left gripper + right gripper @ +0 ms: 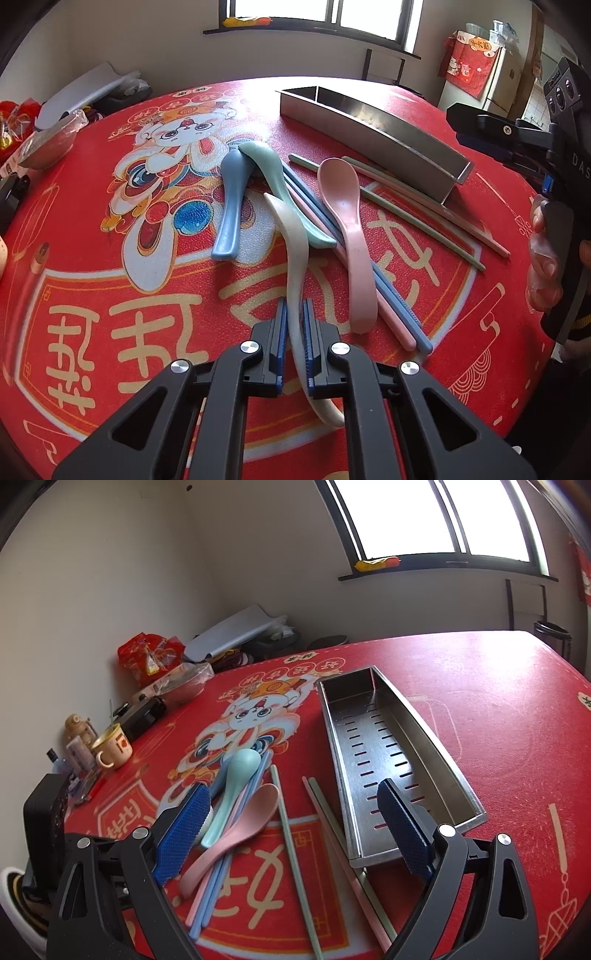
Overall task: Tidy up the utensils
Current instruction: 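Close the left tool on the white spoon handle and lift it, then grasp a green chopstick with the right tool while the left tool holds the white spoon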
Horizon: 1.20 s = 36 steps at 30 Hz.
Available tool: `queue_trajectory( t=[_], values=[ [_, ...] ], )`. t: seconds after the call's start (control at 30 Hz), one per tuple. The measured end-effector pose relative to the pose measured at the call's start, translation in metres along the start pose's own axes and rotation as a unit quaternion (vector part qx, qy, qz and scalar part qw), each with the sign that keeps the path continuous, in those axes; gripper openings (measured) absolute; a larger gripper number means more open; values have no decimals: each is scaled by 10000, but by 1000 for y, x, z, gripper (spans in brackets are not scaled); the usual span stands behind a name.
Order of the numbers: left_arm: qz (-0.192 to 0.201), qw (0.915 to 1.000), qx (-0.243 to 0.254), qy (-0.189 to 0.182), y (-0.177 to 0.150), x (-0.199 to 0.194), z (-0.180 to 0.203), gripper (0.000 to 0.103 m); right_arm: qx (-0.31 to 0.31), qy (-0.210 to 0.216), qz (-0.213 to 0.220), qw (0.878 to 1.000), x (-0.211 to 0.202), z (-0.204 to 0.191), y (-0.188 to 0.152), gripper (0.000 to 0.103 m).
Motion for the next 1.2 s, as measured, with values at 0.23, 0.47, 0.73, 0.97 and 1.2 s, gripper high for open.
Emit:
queue_trajectory(
  t=[0.23,0.47,0.73,0.97,1.2],
  values=[
    [130,9994,-306,99,-4,-6,-16,7,-202,37,-232,9995,3,-6,-1,65],
    [171,9989,-412,107,-5,-7,-27,7,-320,109,-460,9984,9,-17,-4,55],
    [226,9985,-499,-89,-8,-7,-30,7,-647,-198,-1008,9926,14,-18,-19,20],
    [248,9972,-650,-265,-7,-5,-35,7,-880,-283,-1535,9838,30,-24,-33,16],
    [280,9951,-879,-343,-7,-5,-43,9,-1046,-493,-1835,9762,59,-32,-27,16]
  ],
)
Point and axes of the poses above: each gripper's, at about its wrist camera, not at the fingertips, and x roughly the way its jaws point, z to its right, y to its top, the point moved 1 cm from there along x, roughly the way its jaws point, and after that the axes turned 5 degrees about -x, right-handed, at the moved point
